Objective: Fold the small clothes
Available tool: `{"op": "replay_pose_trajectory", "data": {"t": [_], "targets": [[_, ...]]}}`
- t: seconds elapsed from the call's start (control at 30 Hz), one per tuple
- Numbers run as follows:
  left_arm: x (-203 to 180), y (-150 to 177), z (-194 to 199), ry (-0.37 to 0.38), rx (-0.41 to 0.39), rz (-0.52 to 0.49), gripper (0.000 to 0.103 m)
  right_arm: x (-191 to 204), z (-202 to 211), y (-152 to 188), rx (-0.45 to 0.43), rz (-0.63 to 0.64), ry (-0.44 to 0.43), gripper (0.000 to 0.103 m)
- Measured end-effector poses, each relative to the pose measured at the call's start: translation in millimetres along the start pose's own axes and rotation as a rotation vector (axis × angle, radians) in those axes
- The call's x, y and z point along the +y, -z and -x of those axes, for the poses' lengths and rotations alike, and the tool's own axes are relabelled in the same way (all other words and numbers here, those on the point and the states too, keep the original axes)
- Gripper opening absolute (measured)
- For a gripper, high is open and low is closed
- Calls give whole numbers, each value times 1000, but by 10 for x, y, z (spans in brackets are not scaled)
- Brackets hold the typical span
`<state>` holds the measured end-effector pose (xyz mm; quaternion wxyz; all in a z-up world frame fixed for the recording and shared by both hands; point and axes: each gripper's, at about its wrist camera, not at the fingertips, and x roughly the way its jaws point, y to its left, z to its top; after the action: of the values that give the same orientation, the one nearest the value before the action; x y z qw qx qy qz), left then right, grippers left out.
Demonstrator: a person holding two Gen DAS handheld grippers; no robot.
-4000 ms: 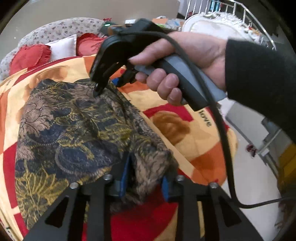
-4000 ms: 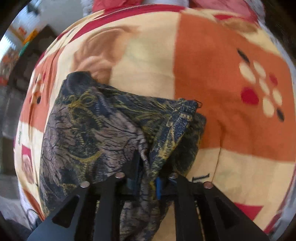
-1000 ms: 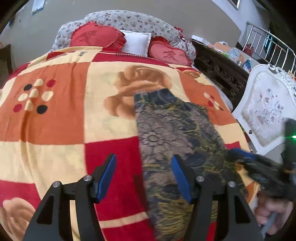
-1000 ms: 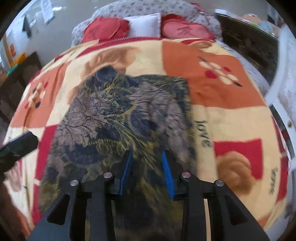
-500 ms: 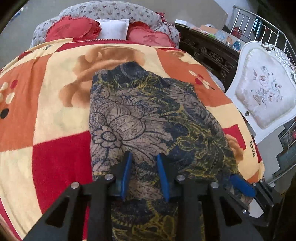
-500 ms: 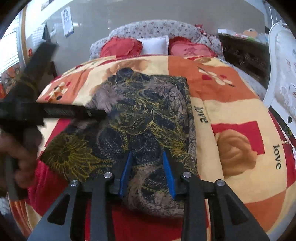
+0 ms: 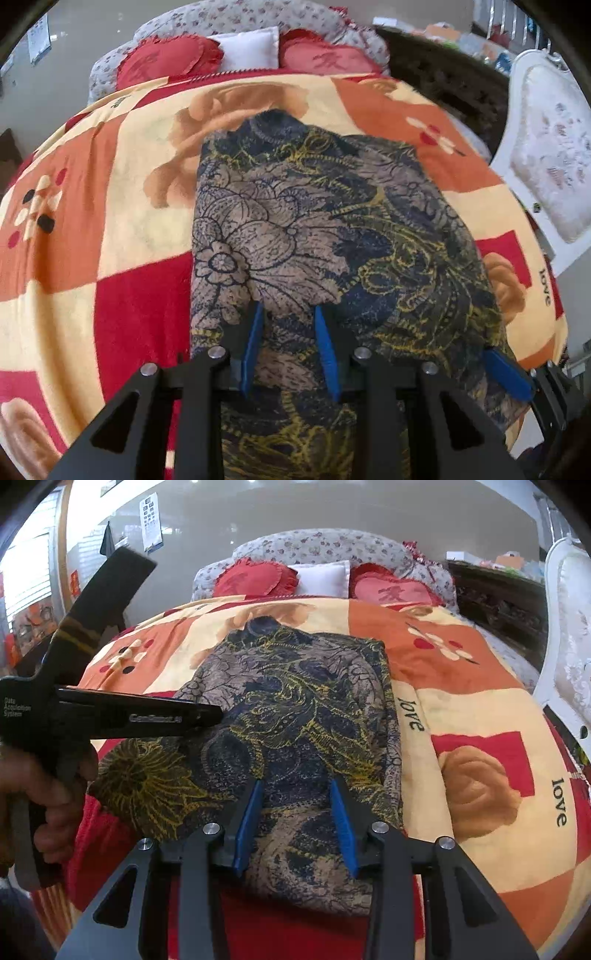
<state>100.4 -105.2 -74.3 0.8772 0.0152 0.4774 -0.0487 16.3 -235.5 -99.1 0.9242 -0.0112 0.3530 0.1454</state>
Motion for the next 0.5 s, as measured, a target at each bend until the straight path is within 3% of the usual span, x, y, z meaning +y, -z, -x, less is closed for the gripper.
{"op": "replay_pose_trajectory", "data": {"t": [0.23,0.5], "targets": [[-96,-21,-6,-60,21,1,31,-37,4,-2,18,26,-42,46],[-85,5,5,-36,1,3,31,-39,26,32,4,-5,-39,46]]}}
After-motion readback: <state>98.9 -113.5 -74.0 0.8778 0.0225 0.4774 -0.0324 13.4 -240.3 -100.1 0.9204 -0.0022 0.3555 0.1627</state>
